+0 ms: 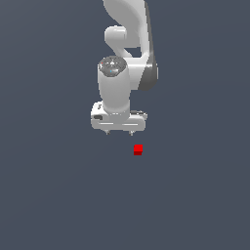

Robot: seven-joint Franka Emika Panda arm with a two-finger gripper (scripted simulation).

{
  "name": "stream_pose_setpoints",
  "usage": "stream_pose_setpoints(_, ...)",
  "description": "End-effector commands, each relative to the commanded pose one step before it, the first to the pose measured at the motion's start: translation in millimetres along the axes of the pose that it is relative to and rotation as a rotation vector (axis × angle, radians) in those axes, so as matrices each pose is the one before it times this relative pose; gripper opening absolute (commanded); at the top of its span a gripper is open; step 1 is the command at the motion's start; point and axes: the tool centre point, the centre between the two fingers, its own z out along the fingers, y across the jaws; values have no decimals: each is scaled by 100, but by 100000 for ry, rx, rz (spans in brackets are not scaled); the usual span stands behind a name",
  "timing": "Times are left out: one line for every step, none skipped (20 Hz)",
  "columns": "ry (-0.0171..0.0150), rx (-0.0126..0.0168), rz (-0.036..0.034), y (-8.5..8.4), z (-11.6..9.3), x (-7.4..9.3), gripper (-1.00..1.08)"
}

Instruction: Pick up the red cube and move it to a goal position.

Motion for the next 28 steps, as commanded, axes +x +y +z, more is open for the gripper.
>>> stream_pose_setpoints(0, 0, 0, 1, 0, 0, 100)
stream_pose_setpoints(0, 0, 0, -18, 32, -2, 100)
stream_pose_setpoints(0, 0, 0, -54, 95, -7, 100)
stream_pose_setpoints(0, 0, 0, -90, 158, -12, 100)
stream_pose_setpoints(14, -66, 14, -129, 216, -19, 100)
stream_pose_setpoints(13, -66, 15, -165, 281, -24, 100)
stream_pose_setpoints(0, 0, 0, -201, 353, -27, 100)
stream_pose_setpoints(18, -93, 22, -240, 413, -33, 100)
stream_pose_setpoints(17, -93, 22, -279, 482, -37, 100)
stream_pose_setpoints(12, -66, 16, -318, 554, -41, 100)
stream_pose_setpoints(21, -114, 28, -356, 617, -45, 100)
stream_pose_setpoints(16, -94, 23, -390, 680, -48, 100)
stream_pose_setpoints(23, -132, 33, -421, 734, -50, 100)
stream_pose_setpoints(22, -132, 33, -449, 786, -51, 100)
stream_pose_setpoints(21, -132, 33, -475, 834, -51, 100)
stream_pose_setpoints(23, -148, 37, -498, 877, -50, 100)
stream_pose_setpoints(22, -148, 37, -518, 916, -48, 100)
stream_pose_setpoints(23, -162, 41, -506, 897, -42, 100)
stream_pose_setpoints(20, -148, 38, -477, 848, -35, 100)
stream_pose_setpoints(19, -148, 38, -446, 795, -28, 100)
stream_pose_setpoints(18, -148, 38, -412, 737, -22, 100)
stream_pose_setpoints(15, -133, 35, -377, 676, -15, 100)
stream_pose_setpoints(13, -115, 31, -340, 609, -9, 100)
stream_pose_setpoints(12, -115, 31, -301, 542, -4, 100)
stream_pose_setpoints(9, -94, 26, -265, 476, 1, 100)
stream_pose_setpoints(8, -94, 27, -229, 414, 5, 100)
stream_pose_setpoints(5, -66, 20, -198, 353, 7, 100)
stream_pose_setpoints(5, -66, 20, -164, 295, 9, 100)
